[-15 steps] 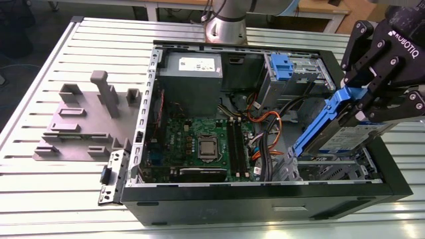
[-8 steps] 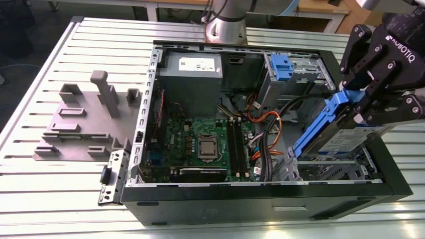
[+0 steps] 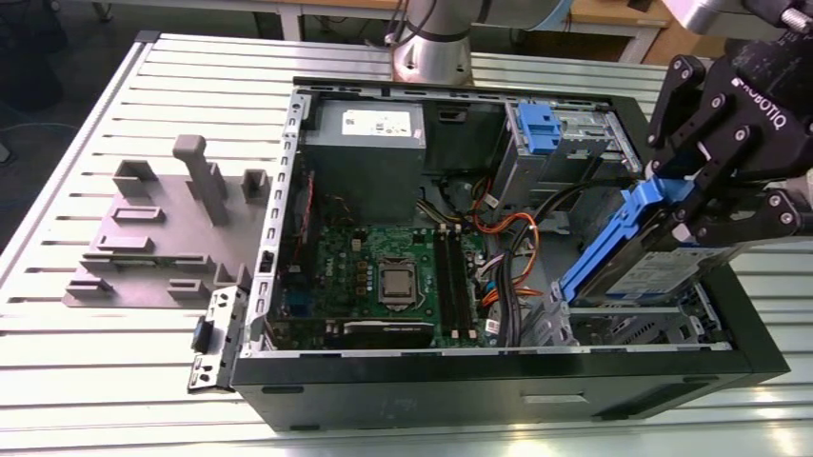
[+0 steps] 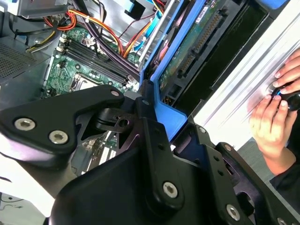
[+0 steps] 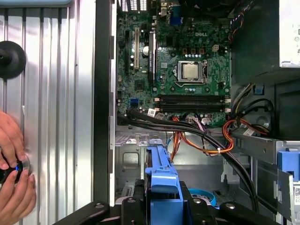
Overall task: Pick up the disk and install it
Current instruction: 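Insert the disk into the insertion slot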
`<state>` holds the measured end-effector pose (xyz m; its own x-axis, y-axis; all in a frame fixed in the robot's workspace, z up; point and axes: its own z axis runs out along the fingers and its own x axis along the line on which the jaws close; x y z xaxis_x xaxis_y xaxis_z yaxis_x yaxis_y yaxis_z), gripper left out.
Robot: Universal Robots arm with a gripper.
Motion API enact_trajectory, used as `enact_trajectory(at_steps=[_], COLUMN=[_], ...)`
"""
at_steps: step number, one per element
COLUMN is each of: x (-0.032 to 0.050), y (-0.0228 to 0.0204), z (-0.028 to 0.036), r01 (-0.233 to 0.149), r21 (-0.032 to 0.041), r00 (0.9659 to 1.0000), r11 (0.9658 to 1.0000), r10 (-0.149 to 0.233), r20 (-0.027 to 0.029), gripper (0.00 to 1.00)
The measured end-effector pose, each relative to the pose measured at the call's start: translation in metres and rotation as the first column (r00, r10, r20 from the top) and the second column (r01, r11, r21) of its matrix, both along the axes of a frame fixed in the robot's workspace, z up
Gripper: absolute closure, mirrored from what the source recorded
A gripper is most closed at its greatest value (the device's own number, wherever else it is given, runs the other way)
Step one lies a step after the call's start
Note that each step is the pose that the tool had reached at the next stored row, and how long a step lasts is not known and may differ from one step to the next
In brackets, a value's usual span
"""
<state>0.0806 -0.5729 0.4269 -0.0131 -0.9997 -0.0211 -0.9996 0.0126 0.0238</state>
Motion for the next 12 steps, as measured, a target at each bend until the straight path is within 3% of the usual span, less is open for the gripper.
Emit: enact_trajectory(at_steps=[12], x=[0.0], y=[-0.0026], z=[-0.0093], r01=[0.0], r21=[0.0], r00=[1.0], r11=[1.0], r10=[0.0], r20=[0.0021], gripper=[0.64])
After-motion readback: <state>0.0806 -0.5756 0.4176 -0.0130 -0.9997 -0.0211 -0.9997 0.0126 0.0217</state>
